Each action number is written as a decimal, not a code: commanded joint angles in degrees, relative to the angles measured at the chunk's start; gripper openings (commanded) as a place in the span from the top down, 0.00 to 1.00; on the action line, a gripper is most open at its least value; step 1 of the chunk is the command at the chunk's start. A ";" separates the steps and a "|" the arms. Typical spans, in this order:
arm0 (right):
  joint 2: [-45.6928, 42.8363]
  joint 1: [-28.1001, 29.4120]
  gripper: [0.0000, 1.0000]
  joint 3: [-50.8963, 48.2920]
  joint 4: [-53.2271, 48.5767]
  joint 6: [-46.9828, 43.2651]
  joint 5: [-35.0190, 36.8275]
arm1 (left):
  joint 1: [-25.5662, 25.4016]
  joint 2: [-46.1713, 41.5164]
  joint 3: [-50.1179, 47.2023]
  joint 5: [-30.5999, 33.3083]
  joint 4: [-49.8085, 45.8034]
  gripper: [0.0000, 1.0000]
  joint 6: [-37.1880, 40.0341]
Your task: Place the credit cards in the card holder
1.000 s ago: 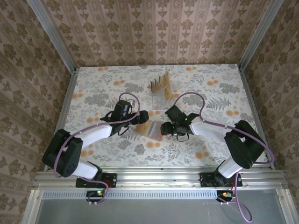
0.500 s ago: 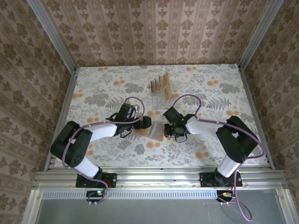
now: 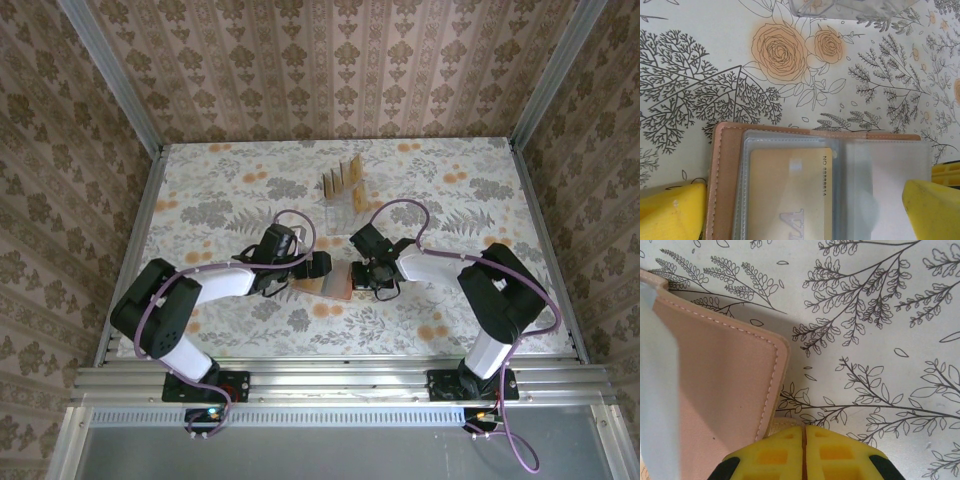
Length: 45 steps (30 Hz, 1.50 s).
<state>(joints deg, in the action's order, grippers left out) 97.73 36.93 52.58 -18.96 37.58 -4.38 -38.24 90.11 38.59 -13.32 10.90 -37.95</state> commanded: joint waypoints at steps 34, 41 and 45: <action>-10.18 -11.97 0.45 -1.42 -1.69 -3.36 -2.61 | -13.27 0.86 0.74 2.73 15.12 0.00 -9.19; -15.33 -17.63 0.44 -2.24 -4.53 -4.06 -3.30 | -15.36 2.47 2.09 3.94 14.58 0.00 -9.59; -17.36 -17.96 0.44 -3.56 -5.21 -4.04 -4.04 | -16.73 3.90 2.52 7.01 12.69 0.00 -10.19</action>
<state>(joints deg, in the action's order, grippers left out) 82.37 18.90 50.57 -21.12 34.44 -8.16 -54.04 92.88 39.72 -8.91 24.71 -46.92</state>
